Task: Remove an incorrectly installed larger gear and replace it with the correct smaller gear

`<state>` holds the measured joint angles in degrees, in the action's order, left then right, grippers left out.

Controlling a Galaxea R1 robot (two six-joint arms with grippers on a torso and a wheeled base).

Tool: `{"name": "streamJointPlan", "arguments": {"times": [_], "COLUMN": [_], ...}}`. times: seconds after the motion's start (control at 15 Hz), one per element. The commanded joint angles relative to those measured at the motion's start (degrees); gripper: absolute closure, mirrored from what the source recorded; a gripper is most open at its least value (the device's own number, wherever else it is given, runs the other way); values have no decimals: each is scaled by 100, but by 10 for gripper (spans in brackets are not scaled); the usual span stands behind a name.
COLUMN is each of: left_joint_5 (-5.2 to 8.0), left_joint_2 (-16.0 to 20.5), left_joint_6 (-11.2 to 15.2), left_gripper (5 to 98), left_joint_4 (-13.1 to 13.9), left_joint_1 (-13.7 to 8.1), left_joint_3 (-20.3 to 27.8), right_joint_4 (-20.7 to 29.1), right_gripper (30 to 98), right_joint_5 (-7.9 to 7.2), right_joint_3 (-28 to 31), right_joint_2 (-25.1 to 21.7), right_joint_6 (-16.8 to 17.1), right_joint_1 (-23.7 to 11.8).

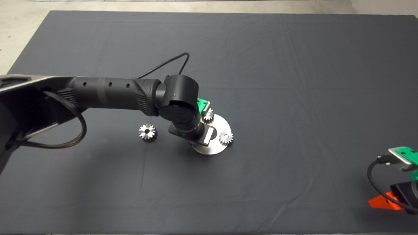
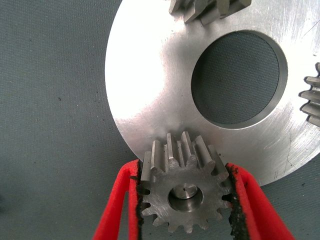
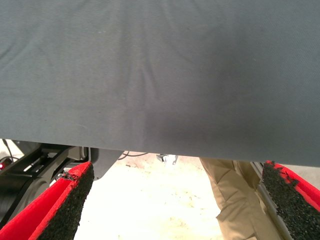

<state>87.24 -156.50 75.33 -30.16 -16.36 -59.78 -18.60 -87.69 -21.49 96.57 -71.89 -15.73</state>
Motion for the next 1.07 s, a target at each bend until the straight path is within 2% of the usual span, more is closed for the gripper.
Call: {"name": "streamJointPlan", "arguments": {"times": [0.0,0.4,0.6,0.73,0.8,1.0], "left_joint_5": [303,312,338,347,347,367], "left_joint_2": [1,1,1,14,27,172], "left_joint_6": [-27,-27,-25,-18,8,46], "left_gripper": [732,674,603,590,570,490], "left_joint_4": [70,106,136,352,458,874], "left_joint_1": [36,28,-8,-43,-210,-890], "left_joint_3": [21,65,207,297,355,656], "right_joint_4": [-161,-161,-161,-161,-154,-141], "right_gripper": [397,397,397,397,397,397], "right_joint_5": [-426,-425,-425,-433,-442,-433], "right_joint_3": [-3,-3,-3,-3,-3,-11], "right_joint_2": [68,139,148,139,139,121], "right_joint_6": [-36,-36,-45,-45,-45,-45], "right_joint_1": [-36,-36,-45,-45,-52,-100]}}
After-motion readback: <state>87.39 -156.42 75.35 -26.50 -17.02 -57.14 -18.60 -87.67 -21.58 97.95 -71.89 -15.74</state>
